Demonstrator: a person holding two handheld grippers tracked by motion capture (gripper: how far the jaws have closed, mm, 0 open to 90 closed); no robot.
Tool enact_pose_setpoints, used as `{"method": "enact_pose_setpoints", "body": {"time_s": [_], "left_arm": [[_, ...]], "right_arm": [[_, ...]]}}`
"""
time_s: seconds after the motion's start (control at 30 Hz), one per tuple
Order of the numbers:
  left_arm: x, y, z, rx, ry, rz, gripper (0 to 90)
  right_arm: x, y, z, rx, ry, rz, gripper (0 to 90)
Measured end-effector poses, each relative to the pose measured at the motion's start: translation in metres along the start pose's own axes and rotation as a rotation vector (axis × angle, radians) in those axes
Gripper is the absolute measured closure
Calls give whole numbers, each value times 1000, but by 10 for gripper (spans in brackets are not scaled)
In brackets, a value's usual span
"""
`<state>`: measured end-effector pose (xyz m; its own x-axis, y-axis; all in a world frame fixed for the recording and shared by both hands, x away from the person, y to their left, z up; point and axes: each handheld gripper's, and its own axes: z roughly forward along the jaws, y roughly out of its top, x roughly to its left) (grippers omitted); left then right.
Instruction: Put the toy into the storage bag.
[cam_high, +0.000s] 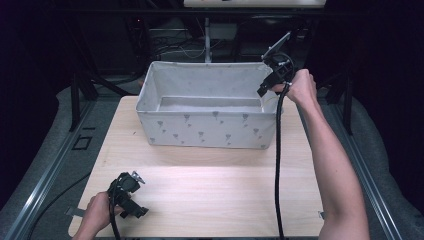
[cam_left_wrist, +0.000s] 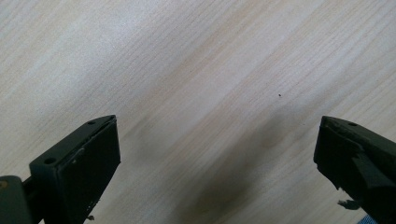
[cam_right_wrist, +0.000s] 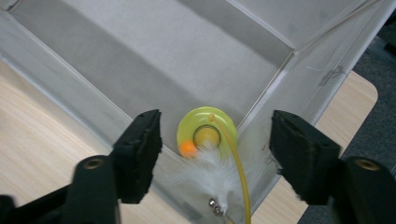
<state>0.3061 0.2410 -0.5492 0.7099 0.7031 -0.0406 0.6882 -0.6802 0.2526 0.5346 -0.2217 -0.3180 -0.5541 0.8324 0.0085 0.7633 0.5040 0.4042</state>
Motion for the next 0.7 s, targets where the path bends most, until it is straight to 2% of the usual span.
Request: {"method": "enact_pose_setpoints", "body": {"time_s": [0.27, 0.43, 0.57, 0.7], "left_arm": [[0, 0, 0, 0, 1, 0, 6], [0, 0, 0, -2, -1, 0, 6], [0, 0, 0, -1, 0, -1, 6], [0, 0, 0, -2, 0, -1, 6]], "right_arm": [[13, -3, -26, -47, 38, -33, 158], [26, -7, -38, -65, 52, -67, 133], [36, -12, -47, -92, 88, -95, 108], [47, -19, -52, -102, 93, -125, 82]]}}
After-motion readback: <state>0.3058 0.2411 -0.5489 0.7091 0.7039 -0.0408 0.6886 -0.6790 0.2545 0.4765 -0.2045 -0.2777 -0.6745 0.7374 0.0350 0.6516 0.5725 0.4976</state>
